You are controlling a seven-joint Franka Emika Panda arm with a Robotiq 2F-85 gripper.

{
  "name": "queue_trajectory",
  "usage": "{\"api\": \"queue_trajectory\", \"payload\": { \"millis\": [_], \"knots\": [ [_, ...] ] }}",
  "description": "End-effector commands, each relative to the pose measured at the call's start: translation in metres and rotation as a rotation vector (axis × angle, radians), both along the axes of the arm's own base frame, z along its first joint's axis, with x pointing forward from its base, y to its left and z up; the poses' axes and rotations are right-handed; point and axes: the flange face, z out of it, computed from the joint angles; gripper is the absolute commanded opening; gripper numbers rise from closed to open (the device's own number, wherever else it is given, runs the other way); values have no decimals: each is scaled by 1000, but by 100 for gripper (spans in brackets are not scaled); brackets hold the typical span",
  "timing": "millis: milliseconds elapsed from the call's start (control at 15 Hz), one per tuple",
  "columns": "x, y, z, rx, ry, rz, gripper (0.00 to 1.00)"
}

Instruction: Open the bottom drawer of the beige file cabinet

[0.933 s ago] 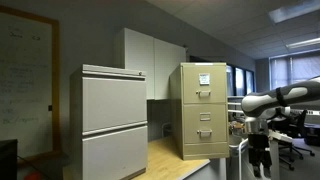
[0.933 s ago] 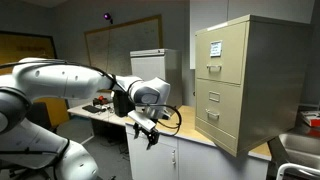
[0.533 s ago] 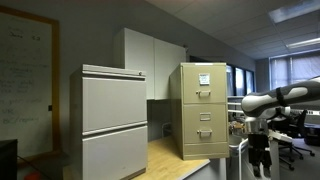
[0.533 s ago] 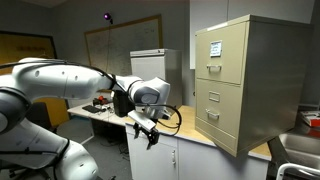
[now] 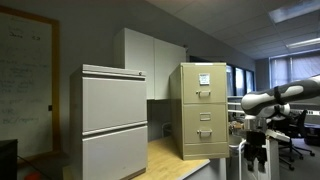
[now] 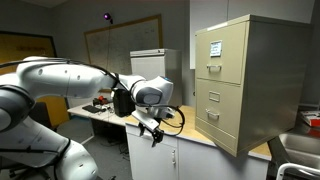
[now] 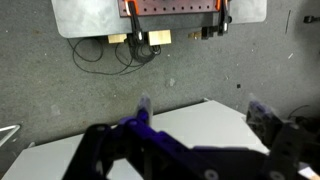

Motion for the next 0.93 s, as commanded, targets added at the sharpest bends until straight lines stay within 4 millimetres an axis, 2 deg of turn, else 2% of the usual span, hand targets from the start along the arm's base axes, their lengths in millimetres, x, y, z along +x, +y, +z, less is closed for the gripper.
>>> {"api": "queue_trajectory", "payload": {
  "millis": [0, 467, 667, 867],
  "knots": [
    [45, -43, 22, 9, -111, -80, 100],
    [133, -131, 72, 27, -374, -253, 100],
    [166, -163, 83, 75, -460, -294, 100],
    [194, -193, 85, 151, -535, -342, 100]
  ]
}}
